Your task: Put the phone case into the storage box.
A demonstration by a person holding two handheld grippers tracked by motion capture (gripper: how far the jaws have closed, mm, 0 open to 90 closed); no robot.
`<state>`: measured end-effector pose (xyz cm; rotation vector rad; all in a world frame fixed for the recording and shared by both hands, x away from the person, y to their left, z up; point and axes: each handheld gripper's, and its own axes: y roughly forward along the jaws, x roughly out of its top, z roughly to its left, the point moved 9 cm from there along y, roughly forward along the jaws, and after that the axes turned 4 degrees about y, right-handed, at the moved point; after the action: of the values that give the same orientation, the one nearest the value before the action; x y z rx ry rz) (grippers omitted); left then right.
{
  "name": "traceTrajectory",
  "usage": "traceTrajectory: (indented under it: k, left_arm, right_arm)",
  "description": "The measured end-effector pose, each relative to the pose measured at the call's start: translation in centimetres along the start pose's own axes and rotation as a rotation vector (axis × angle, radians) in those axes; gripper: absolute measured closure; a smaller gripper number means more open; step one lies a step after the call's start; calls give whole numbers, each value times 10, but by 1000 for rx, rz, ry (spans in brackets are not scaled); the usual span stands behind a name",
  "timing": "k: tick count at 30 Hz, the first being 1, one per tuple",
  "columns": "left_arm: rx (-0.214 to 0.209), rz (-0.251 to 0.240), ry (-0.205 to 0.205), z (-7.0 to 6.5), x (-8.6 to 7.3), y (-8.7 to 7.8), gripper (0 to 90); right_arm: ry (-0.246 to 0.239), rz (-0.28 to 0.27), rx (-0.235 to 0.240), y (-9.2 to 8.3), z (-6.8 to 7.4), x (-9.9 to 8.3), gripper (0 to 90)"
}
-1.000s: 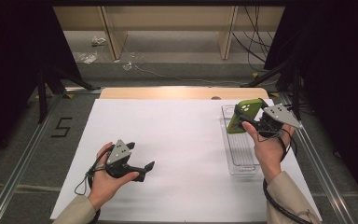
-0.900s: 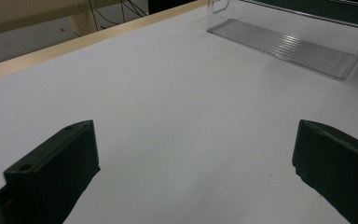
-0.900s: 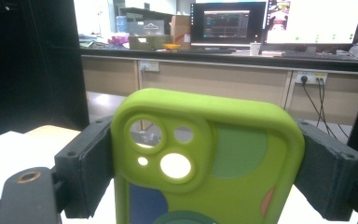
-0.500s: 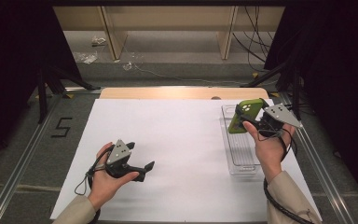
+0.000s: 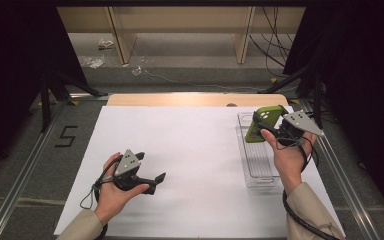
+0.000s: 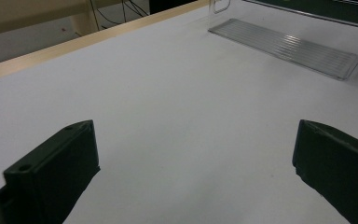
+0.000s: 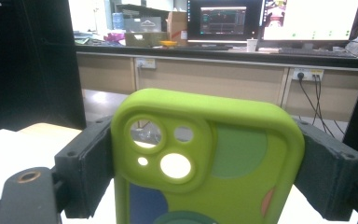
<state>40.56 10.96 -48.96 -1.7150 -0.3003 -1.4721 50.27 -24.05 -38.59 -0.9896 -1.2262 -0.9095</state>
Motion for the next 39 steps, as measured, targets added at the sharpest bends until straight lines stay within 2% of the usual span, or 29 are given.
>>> traceTrajectory:
  k: [39]
  left_arm:
    - [1,5,-1,1,-1,1,0]
  right_arm:
    - [-5,21,-21,16,-12,-5,165]
